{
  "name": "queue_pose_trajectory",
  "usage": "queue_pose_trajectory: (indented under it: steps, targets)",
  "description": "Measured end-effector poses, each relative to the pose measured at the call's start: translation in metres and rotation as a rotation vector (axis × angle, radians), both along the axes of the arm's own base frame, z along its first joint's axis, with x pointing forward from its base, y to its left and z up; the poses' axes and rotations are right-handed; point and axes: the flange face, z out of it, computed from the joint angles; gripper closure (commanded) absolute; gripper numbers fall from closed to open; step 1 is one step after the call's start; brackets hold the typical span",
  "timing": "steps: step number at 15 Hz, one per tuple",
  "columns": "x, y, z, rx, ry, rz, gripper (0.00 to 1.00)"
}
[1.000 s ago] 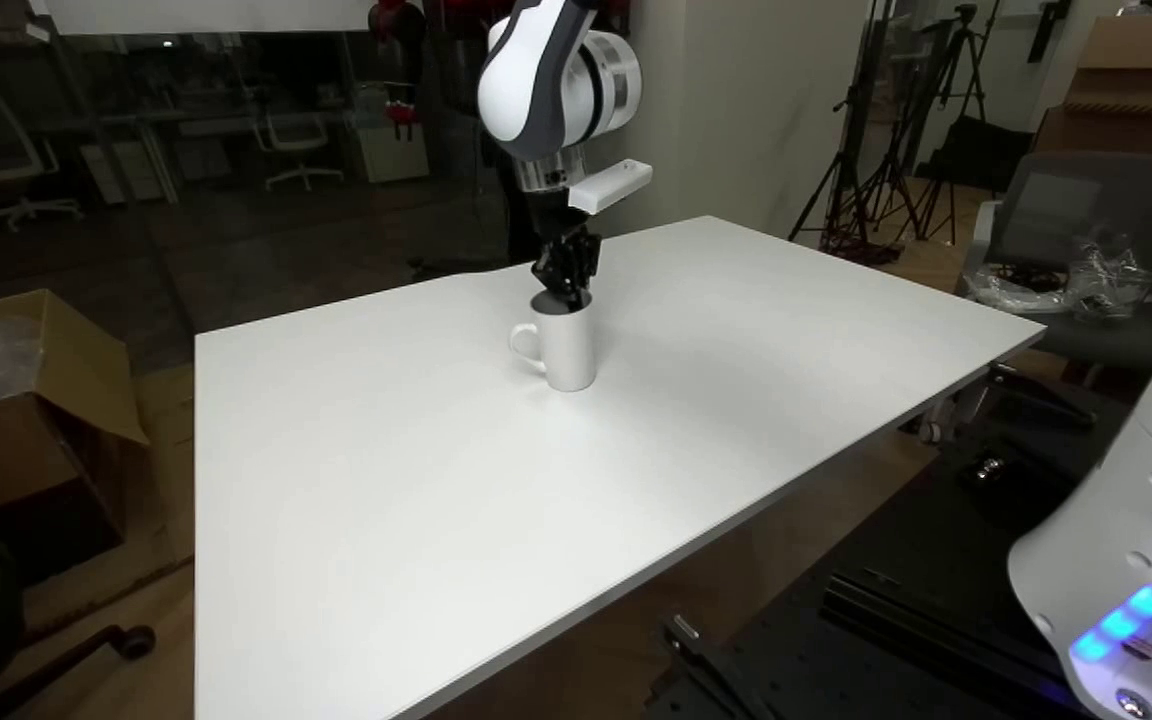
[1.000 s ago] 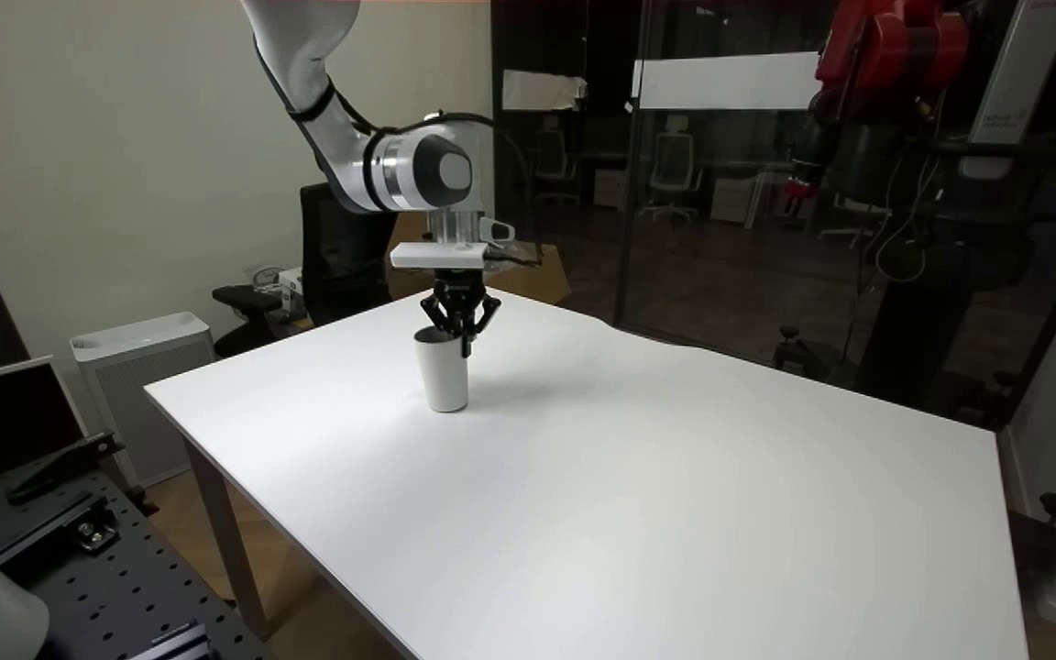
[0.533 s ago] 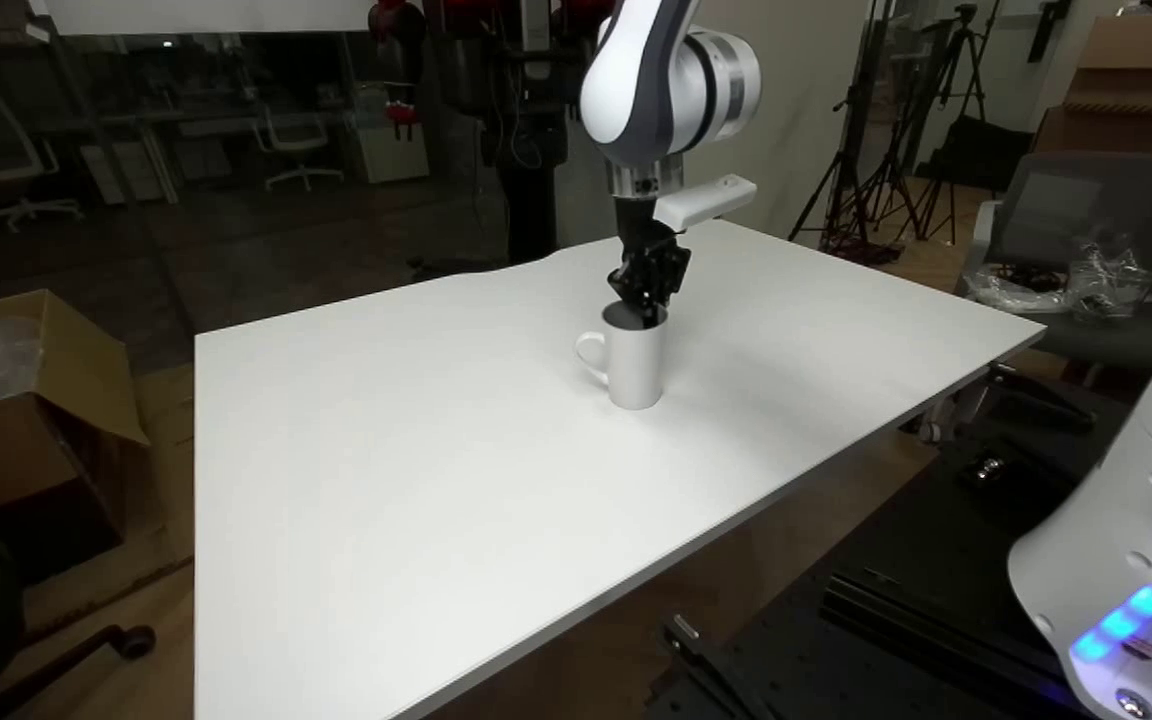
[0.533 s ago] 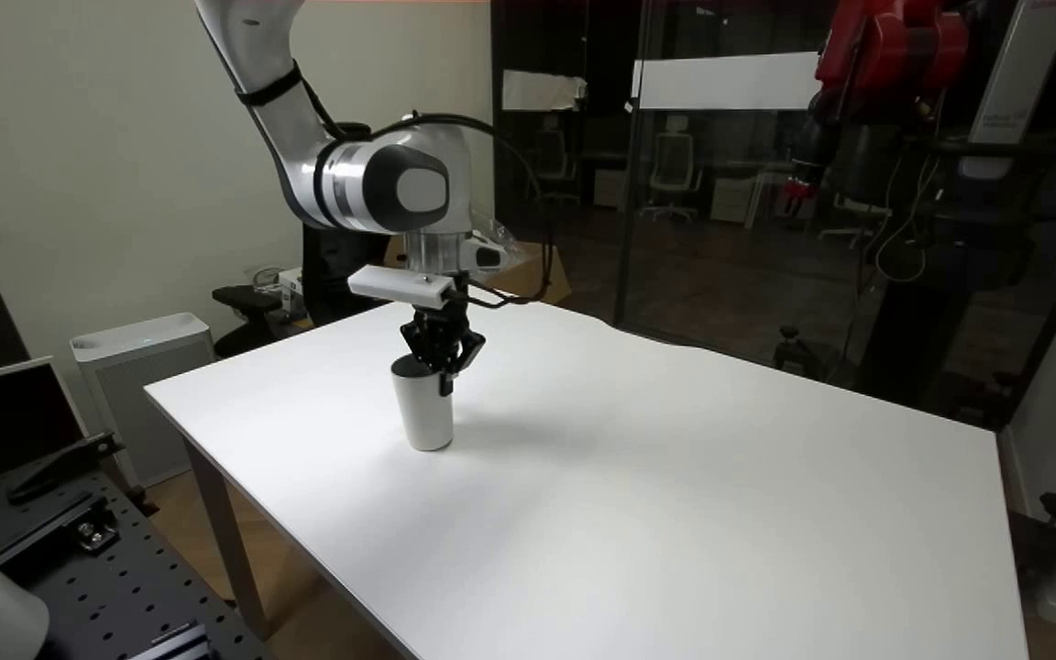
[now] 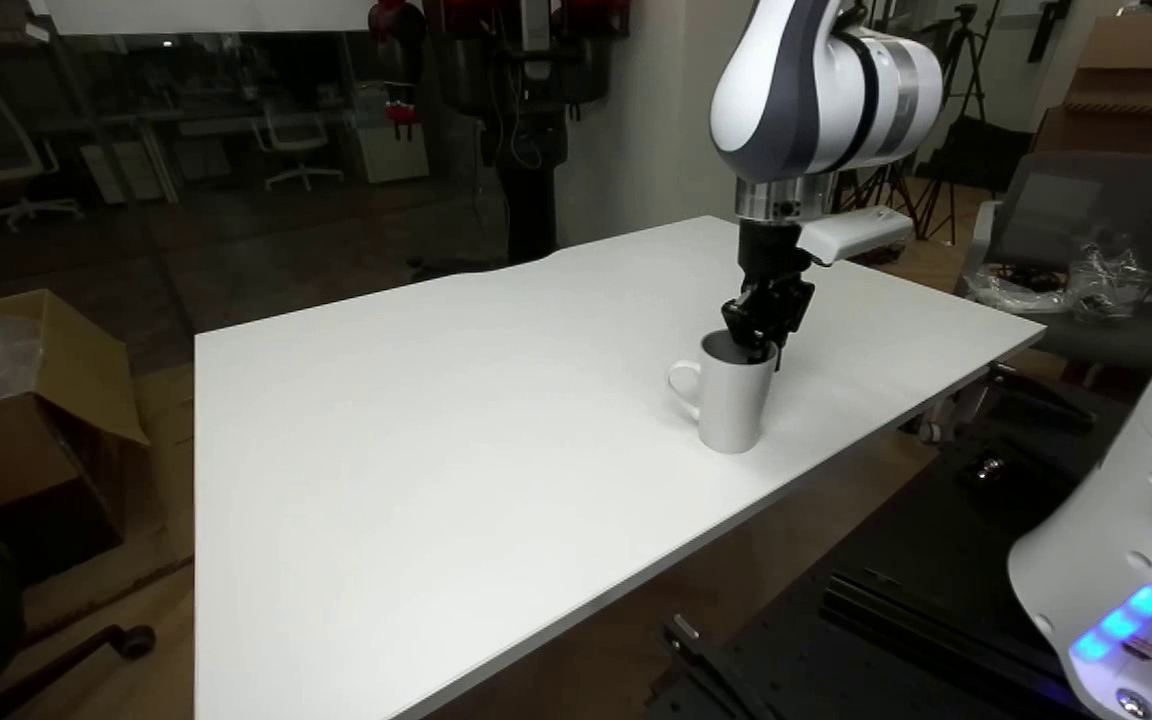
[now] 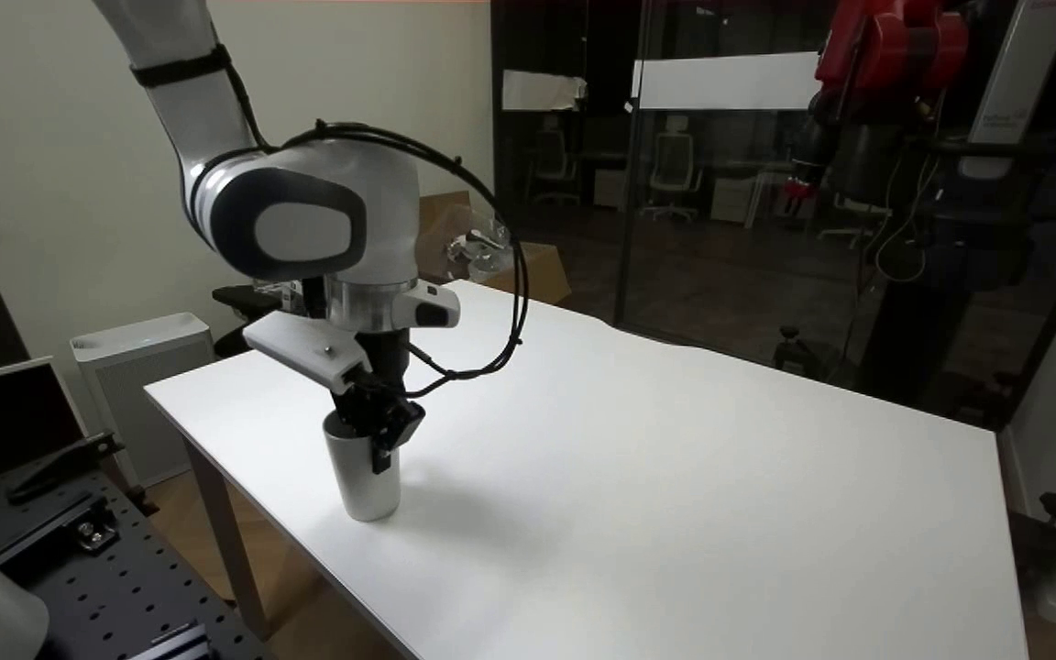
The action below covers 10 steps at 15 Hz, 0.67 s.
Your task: Move the mug forwards
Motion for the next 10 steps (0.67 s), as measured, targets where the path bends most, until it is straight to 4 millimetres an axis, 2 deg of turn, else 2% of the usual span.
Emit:
queue_pose_trajectory:
  steps: [1, 6, 7, 10]
  targets:
    - [-0.009, -0.004, -0.002, 0.007, 0.007, -0.001, 0.37]
    - [-0.012, -0.022, -0.003, 0.023, 0.002, 0.005, 0.04]
    - [-0.012, -0.024, -0.003, 0.024, 0.001, 0.008, 0.0]
    - [-0.011, -0.027, -0.002, 0.022, -0.002, 0.015, 0.0]
